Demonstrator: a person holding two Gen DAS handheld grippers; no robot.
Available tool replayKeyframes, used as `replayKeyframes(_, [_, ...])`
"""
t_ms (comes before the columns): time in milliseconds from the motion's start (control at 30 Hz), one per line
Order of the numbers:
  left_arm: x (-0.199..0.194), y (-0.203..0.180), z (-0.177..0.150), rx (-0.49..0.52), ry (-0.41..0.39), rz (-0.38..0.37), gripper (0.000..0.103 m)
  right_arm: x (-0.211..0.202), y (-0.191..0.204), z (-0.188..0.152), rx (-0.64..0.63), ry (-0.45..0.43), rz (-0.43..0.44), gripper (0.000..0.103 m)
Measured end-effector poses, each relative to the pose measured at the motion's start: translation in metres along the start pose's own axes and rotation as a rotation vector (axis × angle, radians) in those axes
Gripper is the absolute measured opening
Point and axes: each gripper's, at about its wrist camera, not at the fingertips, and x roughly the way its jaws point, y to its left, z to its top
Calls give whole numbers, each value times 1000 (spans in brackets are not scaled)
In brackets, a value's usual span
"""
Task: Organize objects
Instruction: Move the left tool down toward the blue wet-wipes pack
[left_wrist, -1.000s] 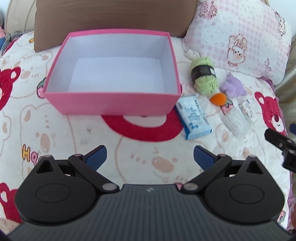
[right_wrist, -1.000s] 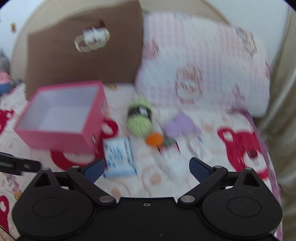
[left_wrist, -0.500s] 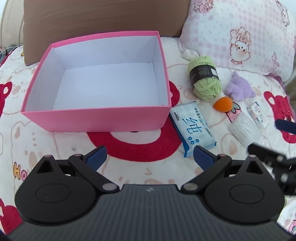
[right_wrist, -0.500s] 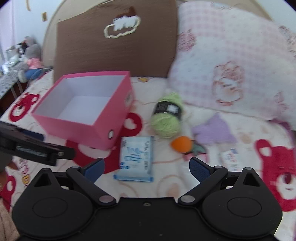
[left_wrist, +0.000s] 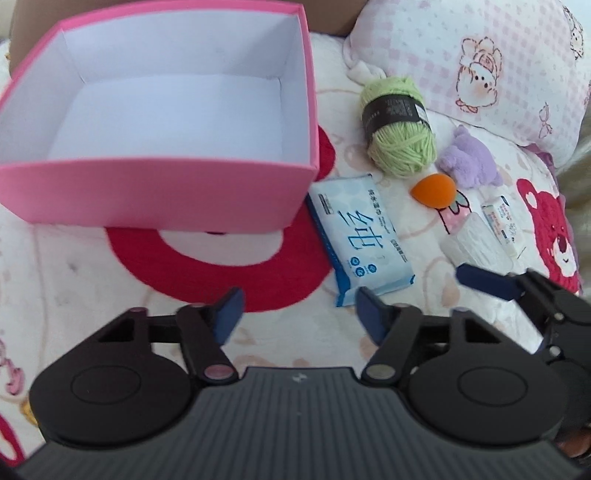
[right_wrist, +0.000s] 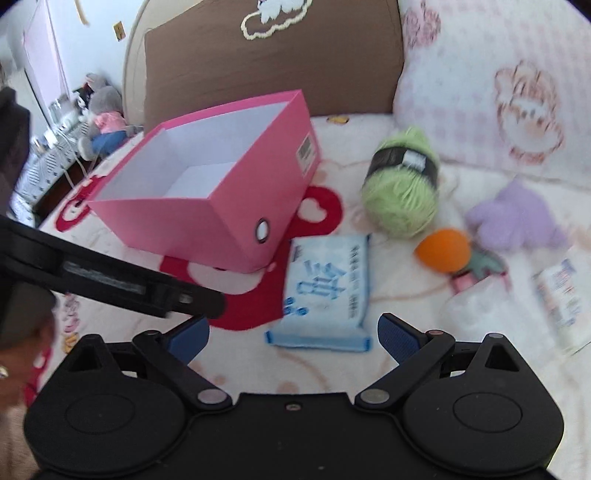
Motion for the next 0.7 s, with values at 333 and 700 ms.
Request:
replayKeyframes(333, [38,-2,-3,-71,-71,-135,48,46,-4,-9,-60,29,-55,94])
replayKeyframes(700, [56,-3,-10,-92,-95,-206,17,54,-10,-14,-33,49,-76,66])
